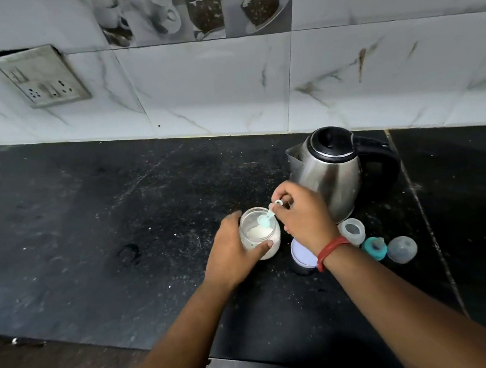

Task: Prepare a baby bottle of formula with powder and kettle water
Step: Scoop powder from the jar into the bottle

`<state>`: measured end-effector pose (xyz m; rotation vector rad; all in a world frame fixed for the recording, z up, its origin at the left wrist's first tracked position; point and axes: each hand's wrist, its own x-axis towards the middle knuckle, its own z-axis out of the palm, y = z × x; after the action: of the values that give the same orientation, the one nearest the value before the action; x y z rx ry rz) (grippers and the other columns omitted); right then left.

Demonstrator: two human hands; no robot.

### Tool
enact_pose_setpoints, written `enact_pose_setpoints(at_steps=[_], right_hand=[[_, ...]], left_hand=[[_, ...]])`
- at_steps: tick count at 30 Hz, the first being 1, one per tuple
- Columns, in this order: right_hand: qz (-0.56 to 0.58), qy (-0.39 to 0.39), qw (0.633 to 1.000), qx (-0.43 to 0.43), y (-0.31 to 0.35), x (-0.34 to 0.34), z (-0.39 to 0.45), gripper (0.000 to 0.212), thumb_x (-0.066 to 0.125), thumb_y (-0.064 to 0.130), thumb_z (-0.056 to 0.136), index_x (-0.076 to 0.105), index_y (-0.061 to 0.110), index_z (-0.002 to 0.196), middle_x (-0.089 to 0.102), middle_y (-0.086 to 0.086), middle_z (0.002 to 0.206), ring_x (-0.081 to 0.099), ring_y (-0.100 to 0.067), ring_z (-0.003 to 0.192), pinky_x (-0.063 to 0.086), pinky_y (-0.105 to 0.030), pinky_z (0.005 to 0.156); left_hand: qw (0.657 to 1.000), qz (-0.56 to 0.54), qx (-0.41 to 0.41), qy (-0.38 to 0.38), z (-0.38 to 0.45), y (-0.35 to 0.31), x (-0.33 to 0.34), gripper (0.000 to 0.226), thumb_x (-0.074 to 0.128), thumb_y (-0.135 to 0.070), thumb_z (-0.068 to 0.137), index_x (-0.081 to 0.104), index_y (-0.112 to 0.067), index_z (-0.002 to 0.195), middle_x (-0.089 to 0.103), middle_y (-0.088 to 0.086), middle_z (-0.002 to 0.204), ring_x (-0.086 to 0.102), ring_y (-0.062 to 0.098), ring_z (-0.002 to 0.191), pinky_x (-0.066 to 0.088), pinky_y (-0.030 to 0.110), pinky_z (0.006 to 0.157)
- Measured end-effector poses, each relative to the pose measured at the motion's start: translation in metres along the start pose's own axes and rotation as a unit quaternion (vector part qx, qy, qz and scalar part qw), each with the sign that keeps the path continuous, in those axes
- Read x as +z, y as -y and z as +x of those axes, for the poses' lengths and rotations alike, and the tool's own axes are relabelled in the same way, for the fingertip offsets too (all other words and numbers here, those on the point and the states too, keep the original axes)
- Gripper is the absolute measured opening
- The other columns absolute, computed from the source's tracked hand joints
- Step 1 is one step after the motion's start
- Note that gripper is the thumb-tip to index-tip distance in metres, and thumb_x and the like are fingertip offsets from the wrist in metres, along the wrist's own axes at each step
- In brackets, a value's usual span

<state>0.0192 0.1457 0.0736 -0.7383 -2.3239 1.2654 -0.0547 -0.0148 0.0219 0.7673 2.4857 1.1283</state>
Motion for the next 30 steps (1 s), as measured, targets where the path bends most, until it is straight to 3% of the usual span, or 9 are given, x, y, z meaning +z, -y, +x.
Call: enact_pose_setpoints(at_steps=[4, 8, 14, 16, 20, 22, 26, 30], right_hand=[[-0.186, 0.068, 0.979, -0.053, 0.006, 0.013, 0.0, 0.002, 0.068, 0.021, 0.09, 0.067, 0.023, 0.092, 0.067, 0.007, 0.091, 0.063, -0.017, 0.085, 0.051, -0.033, 0.071], [-0.309, 0.117, 0.941, -0.08, 0.003, 0.027, 0.001, 0.012, 0.059, 0.024, 0.096, 0.066, 0.024, 0.105, 0.071, 0.001, 0.107, 0.067, -0.025, 0.096, 0.053, -0.035, 0.074], [-0.297, 0.109, 0.945, -0.081, 0.0, 0.03, 0.001, 0.015, 0.058, 0.02, 0.095, 0.063, 0.024, 0.109, 0.071, 0.002, 0.106, 0.067, -0.024, 0.094, 0.055, -0.039, 0.075], [-0.257, 0.076, 0.96, -0.083, 0.0, 0.024, -0.003, 0.012, 0.06, 0.02, 0.094, 0.064, 0.025, 0.104, 0.07, 0.006, 0.103, 0.067, -0.022, 0.092, 0.055, -0.038, 0.075], [-0.149, -0.039, 0.984, -0.085, -0.003, -0.003, -0.016, 0.01, 0.065, 0.016, 0.091, 0.068, 0.022, 0.098, 0.071, 0.008, 0.097, 0.066, -0.016, 0.086, 0.055, -0.038, 0.075], [-0.105, -0.1, 0.985, -0.091, -0.006, -0.022, -0.022, 0.009, 0.065, 0.015, 0.091, 0.068, 0.021, 0.098, 0.071, 0.006, 0.095, 0.067, -0.015, 0.084, 0.055, -0.038, 0.075], [0.0, -0.211, 0.975, -0.073, -0.015, -0.065, -0.03, 0.012, 0.063, 0.012, 0.091, 0.067, 0.022, 0.097, 0.067, 0.006, 0.089, 0.063, -0.013, 0.073, 0.057, -0.041, 0.068], [0.038, -0.296, 0.954, -0.02, -0.035, -0.106, -0.022, 0.021, 0.06, 0.011, 0.09, 0.059, 0.032, 0.093, 0.066, -0.002, 0.087, 0.063, -0.029, 0.062, 0.056, -0.045, 0.06]], left_hand=[[1.0, -0.018, 0.006, 0.02, -0.001, 0.005, -0.001, 0.071, 0.081, -0.054, 0.077, 0.047, -0.04, 0.137, 0.055, -0.017, 0.131, 0.058, 0.004, 0.116, 0.051, 0.036, 0.1], [0.999, -0.026, 0.018, 0.023, 0.001, 0.01, -0.002, 0.07, 0.082, -0.054, 0.077, 0.047, -0.04, 0.135, 0.056, -0.02, 0.128, 0.059, 0.001, 0.112, 0.054, 0.037, 0.097], [0.999, -0.039, 0.021, 0.023, 0.002, 0.014, 0.0, 0.072, 0.082, -0.053, 0.077, 0.047, -0.037, 0.137, 0.054, -0.02, 0.129, 0.059, -0.001, 0.113, 0.054, 0.033, 0.097], [0.998, -0.039, 0.038, 0.019, 0.003, 0.016, 0.002, 0.074, 0.083, -0.048, 0.078, 0.046, -0.031, 0.139, 0.05, -0.014, 0.136, 0.055, 0.003, 0.123, 0.05, 0.032, 0.104], [0.997, -0.022, 0.066, -0.025, -0.001, 0.016, 0.003, 0.092, 0.08, -0.051, 0.08, 0.035, -0.013, 0.152, 0.026, 0.0, 0.159, 0.028, 0.011, 0.148, 0.03, 0.03, 0.121], [0.994, -0.025, 0.089, -0.06, -0.004, 0.01, -0.002, 0.087, 0.074, -0.053, 0.083, 0.037, -0.011, 0.151, 0.023, -0.003, 0.159, 0.029, 0.009, 0.147, 0.029, 0.026, 0.119], [0.973, -0.014, 0.211, -0.093, -0.007, -0.022, -0.008, 0.059, 0.069, -0.039, 0.09, 0.052, -0.009, 0.137, 0.035, 0.003, 0.151, 0.039, 0.014, 0.142, 0.033, 0.024, 0.117], [0.965, -0.031, 0.26, -0.027, -0.002, -0.055, 0.015, 0.047, 0.067, -0.036, 0.093, 0.056, -0.013, 0.132, 0.043, -0.002, 0.143, 0.047, 0.011, 0.135, 0.04, 0.028, 0.115]])
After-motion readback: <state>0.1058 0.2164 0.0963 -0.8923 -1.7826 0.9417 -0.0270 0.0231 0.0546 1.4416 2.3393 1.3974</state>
